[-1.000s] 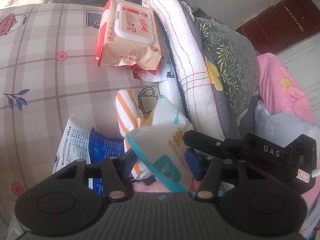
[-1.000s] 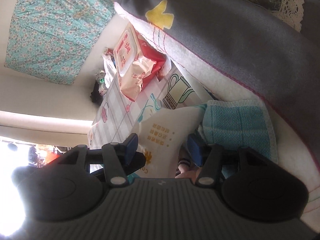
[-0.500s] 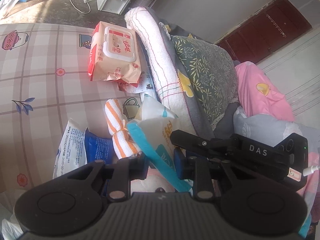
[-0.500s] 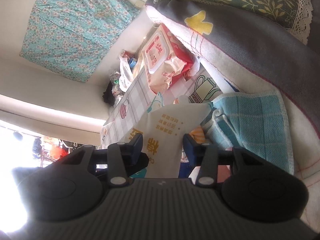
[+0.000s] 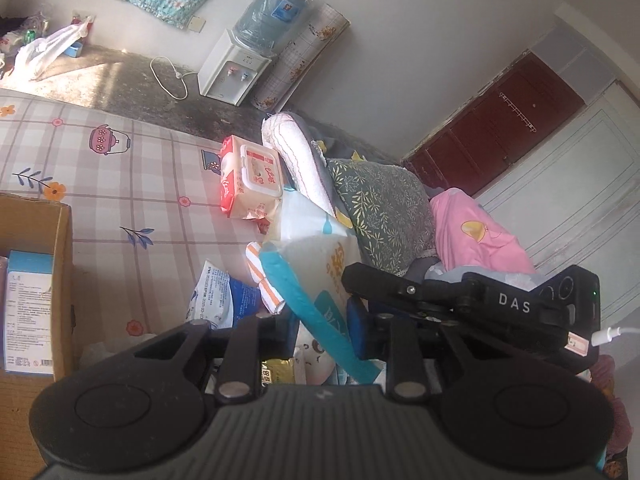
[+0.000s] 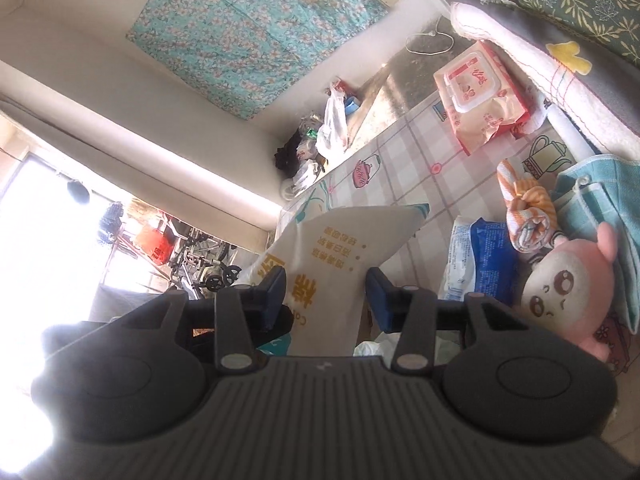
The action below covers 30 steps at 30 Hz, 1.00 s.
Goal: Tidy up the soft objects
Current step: 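Lift the cotton swab bag with the left gripper toward the cardboard box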
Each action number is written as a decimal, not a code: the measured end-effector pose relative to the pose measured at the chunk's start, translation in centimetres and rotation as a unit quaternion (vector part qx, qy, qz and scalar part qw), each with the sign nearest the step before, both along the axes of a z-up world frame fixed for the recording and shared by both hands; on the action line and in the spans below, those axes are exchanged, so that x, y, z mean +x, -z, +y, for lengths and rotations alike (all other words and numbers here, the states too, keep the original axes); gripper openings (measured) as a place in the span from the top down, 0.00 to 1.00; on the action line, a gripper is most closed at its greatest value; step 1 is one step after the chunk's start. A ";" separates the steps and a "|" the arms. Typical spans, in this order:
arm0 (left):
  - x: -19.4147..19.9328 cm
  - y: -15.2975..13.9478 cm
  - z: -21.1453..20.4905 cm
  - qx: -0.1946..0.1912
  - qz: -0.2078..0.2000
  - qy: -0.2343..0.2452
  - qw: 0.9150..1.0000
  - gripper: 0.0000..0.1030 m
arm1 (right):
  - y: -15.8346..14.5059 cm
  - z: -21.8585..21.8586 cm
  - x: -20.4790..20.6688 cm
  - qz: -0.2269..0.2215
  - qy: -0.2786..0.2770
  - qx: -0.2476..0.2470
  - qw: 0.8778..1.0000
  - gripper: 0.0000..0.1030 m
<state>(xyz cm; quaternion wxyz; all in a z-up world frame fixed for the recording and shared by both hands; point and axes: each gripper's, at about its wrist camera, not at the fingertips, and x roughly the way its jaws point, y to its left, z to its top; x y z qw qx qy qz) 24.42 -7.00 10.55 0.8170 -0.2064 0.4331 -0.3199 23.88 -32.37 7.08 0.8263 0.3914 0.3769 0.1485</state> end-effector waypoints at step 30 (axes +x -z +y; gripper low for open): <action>3.6 9.7 27.2 0.102 0.040 -0.257 0.960 0.75 | 9.6 34.7 14.5 0.128 -0.208 -0.032 0.969 0.59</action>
